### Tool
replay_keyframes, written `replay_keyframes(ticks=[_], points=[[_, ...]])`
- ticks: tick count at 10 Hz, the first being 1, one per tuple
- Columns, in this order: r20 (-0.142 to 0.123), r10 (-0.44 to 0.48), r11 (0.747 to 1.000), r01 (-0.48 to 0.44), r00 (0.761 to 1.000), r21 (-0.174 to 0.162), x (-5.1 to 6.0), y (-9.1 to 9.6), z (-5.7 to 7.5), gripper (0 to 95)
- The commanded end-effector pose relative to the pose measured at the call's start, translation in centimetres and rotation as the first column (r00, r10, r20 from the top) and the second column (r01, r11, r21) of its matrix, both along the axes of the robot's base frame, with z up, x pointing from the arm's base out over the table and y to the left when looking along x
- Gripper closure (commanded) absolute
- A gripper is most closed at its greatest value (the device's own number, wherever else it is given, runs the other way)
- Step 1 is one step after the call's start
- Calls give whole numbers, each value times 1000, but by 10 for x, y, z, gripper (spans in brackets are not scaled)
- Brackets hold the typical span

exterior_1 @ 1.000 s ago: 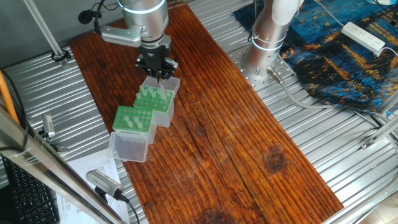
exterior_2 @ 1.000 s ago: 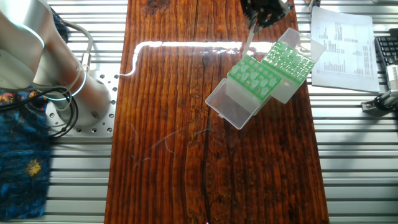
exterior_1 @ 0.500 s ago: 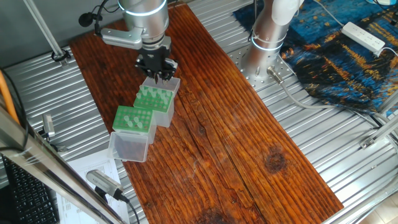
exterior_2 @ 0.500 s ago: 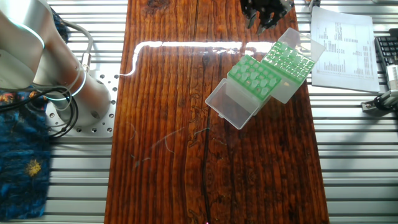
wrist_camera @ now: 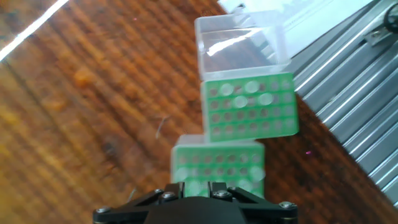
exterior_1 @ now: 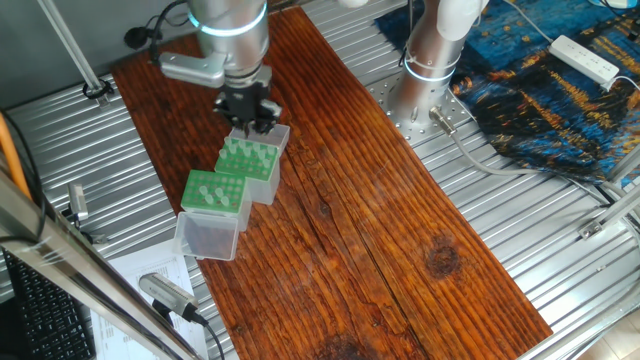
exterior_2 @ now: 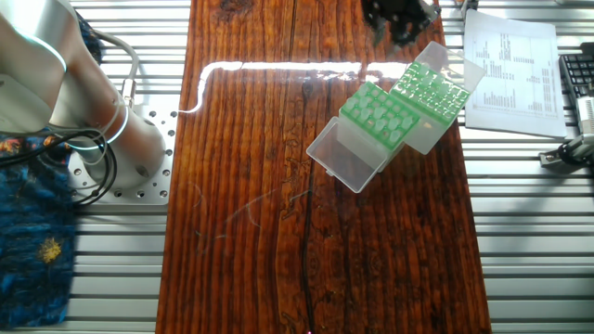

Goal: Transfer all large pipette tips from one holder to another

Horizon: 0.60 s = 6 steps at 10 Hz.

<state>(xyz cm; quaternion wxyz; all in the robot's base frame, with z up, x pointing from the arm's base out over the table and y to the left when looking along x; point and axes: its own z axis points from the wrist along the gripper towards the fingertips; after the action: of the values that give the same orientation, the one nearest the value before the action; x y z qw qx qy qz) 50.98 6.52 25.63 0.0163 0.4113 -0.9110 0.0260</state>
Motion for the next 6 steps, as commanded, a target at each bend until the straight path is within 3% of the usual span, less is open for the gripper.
replay_keyframes(ticks=[1, 6], points=[[-1, 39, 999, -39, 999, 10, 20, -6, -9, 760], [-7, -76, 997, 77, 997, 31, 44, 11, -41, 760]])
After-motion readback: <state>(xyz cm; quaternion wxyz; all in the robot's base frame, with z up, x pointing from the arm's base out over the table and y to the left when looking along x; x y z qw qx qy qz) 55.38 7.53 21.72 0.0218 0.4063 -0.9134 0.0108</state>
